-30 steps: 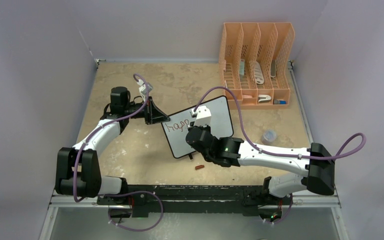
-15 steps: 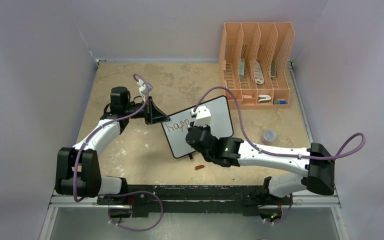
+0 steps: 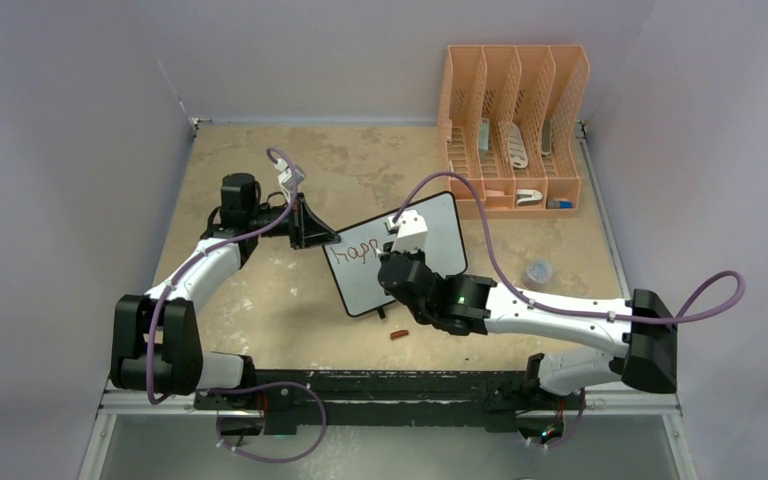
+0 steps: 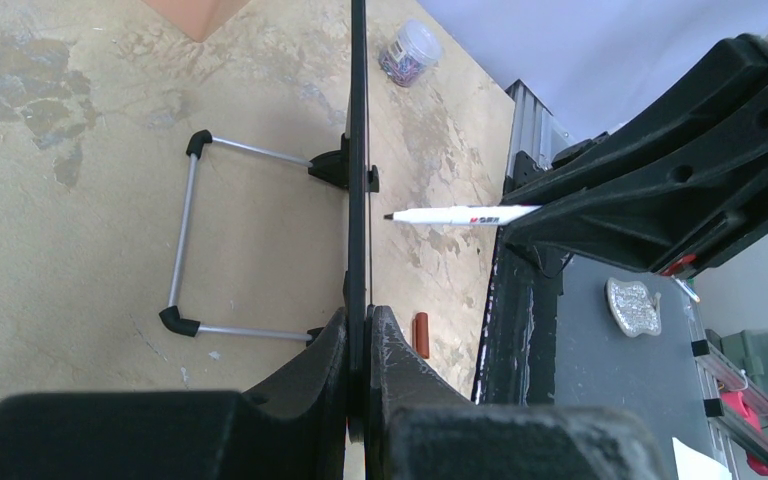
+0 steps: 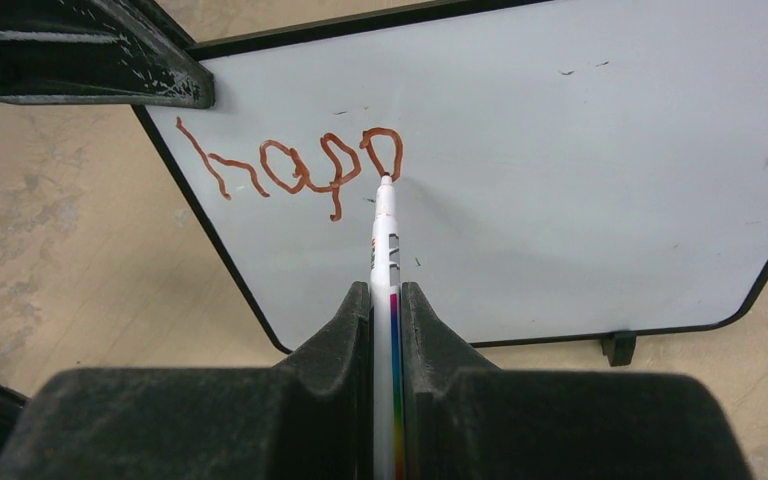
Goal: Write a sentence on the whiteboard
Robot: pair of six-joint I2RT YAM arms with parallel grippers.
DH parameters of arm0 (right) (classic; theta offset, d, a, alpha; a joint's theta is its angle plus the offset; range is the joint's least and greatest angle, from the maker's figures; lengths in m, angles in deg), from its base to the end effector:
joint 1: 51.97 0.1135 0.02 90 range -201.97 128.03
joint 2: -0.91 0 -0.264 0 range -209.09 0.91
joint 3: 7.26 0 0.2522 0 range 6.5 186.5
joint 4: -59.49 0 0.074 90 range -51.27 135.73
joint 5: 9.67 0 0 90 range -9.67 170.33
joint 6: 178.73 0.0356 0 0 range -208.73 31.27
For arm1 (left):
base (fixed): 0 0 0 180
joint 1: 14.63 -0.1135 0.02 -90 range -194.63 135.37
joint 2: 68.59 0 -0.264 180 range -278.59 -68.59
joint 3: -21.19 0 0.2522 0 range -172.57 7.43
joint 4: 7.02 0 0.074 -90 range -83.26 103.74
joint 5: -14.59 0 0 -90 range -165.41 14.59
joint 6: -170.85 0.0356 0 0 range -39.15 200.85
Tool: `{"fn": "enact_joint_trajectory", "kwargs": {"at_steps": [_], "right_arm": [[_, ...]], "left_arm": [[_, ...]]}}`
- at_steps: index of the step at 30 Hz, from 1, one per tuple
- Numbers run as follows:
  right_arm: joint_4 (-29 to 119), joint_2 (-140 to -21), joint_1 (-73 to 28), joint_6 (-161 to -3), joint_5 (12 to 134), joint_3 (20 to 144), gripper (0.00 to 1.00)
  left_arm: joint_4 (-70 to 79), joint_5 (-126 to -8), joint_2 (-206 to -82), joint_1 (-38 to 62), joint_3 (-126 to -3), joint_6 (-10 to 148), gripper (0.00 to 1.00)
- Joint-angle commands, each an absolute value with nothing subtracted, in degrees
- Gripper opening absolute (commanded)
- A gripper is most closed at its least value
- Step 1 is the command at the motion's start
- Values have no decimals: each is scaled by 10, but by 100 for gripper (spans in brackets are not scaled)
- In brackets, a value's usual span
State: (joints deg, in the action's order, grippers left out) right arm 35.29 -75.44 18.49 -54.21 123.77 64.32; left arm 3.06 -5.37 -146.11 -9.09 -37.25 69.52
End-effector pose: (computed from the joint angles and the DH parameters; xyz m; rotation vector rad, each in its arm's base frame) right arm 0.1222 0.2711 0.3007 -0.1621 1.9474 0.4280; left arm 0.2720 -0.0600 0.2468 0.6633 1.8762 -1.4341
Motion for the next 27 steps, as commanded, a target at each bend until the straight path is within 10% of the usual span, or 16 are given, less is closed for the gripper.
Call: {"fn": "enact_joint_trajectory", "kwargs": {"at_steps": [1, 27], "right_arm": [[359, -710, 186, -548, 1266, 634, 0], [437, -731, 171, -599, 1282, 628, 0]], "left_arm": [[50, -51, -1471, -79, -377, 710, 0], [52, -48, -1472, -79, -378, 712, 0]]}}
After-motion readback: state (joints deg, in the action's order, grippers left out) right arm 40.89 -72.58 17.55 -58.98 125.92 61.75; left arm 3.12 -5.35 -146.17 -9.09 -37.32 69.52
